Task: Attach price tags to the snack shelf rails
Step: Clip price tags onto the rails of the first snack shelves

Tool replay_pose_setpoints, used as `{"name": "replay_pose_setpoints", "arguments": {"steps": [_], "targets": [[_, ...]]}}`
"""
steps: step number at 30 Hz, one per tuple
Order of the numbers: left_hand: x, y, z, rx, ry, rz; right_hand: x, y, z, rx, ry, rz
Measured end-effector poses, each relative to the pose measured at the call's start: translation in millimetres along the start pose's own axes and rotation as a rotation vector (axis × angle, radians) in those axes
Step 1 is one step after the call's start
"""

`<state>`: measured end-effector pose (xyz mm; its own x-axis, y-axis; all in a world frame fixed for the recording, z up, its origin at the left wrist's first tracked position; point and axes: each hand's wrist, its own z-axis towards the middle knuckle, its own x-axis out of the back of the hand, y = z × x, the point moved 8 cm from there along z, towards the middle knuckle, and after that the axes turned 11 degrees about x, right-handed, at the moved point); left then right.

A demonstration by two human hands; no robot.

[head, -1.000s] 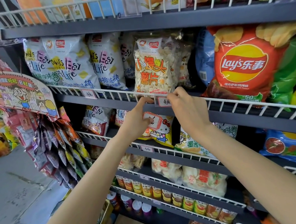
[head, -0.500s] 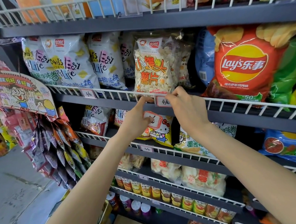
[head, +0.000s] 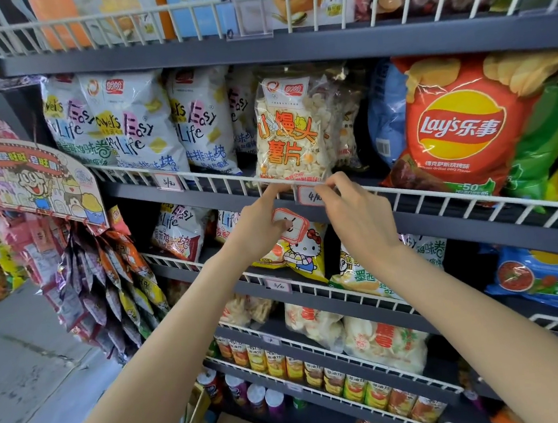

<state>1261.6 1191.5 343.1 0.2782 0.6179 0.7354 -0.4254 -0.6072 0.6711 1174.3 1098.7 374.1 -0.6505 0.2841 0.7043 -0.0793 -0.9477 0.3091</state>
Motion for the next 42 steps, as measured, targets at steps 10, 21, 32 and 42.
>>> {"name": "replay_pose_setpoints", "arguments": {"steps": [10,21,32,42], "targets": [[8.9,-0.4,-11.1,-0.017,0.148,-0.25,-12.1,14.3,-8.6,-0.201,-0.053,0.399],[-41.2,72.6,-32.4,-0.12,-0.031,-0.362,25.2,69.1,-63.6,-0.502,0.028,1.127],[-132.0,189.8,-63.5,-0.221,0.015,-0.209,53.2,195.4,-161.7,-0.68,0.126,1.15],[-190.4,231.8,-84.8,-0.048,0.175,-0.237,66.2,257.2,-210.1,-0.594,0.123,1.136]]}}
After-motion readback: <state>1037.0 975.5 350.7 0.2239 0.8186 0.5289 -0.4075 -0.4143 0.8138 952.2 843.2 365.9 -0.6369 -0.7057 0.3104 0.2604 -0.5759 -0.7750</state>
